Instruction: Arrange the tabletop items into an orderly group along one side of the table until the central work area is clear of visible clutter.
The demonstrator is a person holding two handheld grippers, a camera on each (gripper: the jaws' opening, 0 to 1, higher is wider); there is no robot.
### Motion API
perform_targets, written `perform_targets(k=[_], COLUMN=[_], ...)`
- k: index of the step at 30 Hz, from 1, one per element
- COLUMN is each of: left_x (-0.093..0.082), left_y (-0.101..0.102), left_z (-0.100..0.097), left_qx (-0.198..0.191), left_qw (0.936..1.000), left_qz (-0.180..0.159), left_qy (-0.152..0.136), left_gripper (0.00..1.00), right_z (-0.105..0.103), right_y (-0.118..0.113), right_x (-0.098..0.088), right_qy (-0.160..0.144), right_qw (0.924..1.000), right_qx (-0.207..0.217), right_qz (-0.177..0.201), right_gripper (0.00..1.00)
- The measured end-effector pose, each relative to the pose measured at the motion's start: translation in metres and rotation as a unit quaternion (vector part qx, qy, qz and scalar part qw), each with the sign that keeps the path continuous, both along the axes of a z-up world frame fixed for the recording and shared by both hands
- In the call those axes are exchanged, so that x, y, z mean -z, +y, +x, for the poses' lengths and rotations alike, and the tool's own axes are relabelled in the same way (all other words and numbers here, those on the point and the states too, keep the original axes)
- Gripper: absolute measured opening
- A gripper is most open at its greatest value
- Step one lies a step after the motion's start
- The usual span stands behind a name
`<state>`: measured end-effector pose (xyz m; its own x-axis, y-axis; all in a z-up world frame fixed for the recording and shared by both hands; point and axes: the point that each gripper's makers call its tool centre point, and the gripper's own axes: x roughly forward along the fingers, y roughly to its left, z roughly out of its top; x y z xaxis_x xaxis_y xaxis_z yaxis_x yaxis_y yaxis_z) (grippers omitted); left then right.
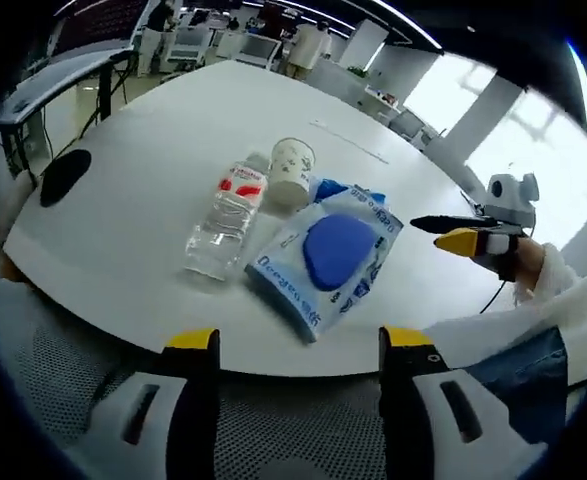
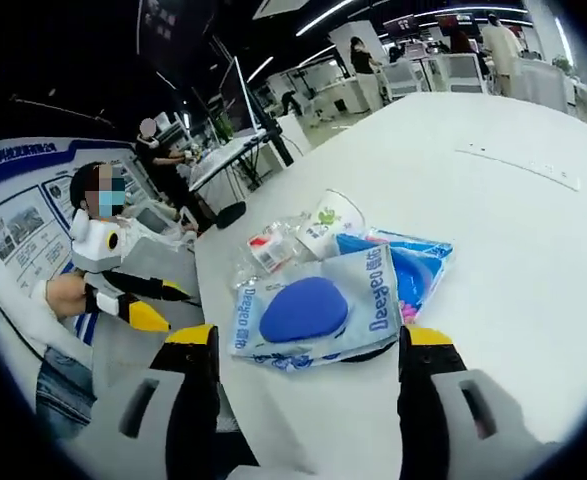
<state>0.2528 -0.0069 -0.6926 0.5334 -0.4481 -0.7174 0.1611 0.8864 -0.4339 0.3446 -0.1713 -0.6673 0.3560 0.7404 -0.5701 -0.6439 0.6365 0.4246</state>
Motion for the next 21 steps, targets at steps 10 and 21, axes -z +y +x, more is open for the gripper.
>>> perform_targets(k=[10,21], left_x=[0.01,0.038], left_y=[-0.02,-0.035], left_z=[0.005,0.014], left_qx=[-0.005,-0.033], left_qw=[0.9998,0.9983], left_qz=[-0.003,-0.011], left_qy=[0.018,0.047], left_gripper=[0.62,0.6], right_z=[0.011,0.025], right_y=[-0.005,0.001], right_x=[0.001,0.009], right_qy=[-0.004,0.001], right_qw=[0.9999,0.9996], right_qx=[-0.005,-0.024], right_qz=[-0.01,-0.016], right_gripper=[0.68,0.64])
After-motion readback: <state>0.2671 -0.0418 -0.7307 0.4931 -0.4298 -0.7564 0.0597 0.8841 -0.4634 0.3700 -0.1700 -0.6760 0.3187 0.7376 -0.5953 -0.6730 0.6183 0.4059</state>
